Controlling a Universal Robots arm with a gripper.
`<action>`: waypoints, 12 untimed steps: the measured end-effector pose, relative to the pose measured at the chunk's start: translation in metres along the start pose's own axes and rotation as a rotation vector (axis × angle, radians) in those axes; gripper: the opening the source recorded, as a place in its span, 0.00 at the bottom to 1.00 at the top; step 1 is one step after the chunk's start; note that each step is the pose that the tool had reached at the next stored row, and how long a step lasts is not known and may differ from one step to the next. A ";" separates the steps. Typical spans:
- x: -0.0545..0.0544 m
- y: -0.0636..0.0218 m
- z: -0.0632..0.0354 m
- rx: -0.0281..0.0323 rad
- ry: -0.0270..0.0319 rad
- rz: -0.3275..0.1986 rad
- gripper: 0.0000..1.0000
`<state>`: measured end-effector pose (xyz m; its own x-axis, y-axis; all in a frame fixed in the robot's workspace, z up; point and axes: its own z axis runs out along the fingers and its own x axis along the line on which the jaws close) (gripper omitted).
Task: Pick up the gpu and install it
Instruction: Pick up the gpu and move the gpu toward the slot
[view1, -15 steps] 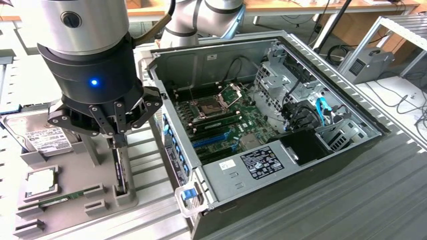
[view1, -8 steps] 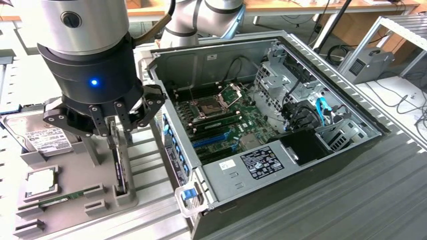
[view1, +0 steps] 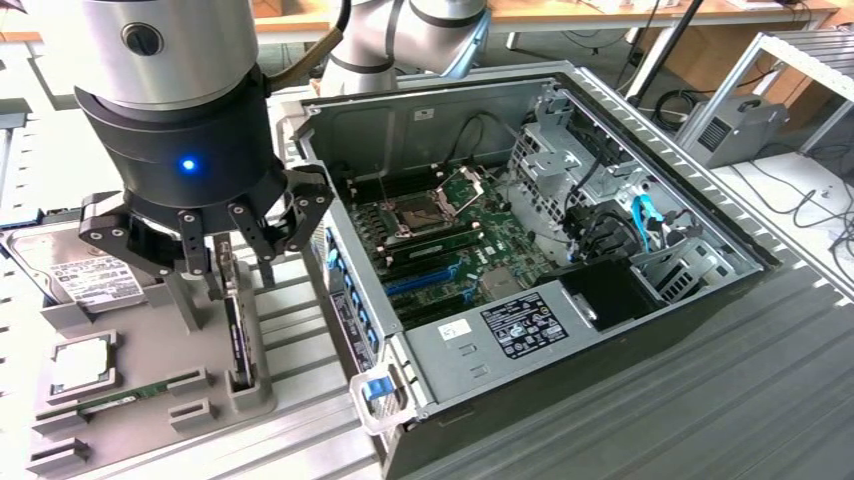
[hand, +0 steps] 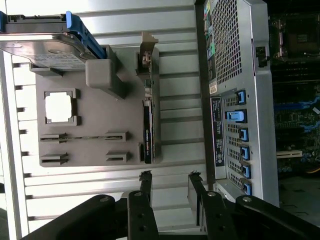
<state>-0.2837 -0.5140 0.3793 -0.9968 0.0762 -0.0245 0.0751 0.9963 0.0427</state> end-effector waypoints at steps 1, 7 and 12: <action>0.000 0.0000 0.0002 -0.0001 -0.0001 0.000 0.42; 0.000 0.0000 0.0028 0.0000 0.0000 0.000 0.42; 0.000 0.0004 0.0048 0.0001 0.0001 0.000 0.42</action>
<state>-0.2836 -0.5134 0.3745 -0.9968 0.0762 -0.0245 0.0751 0.9963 0.0426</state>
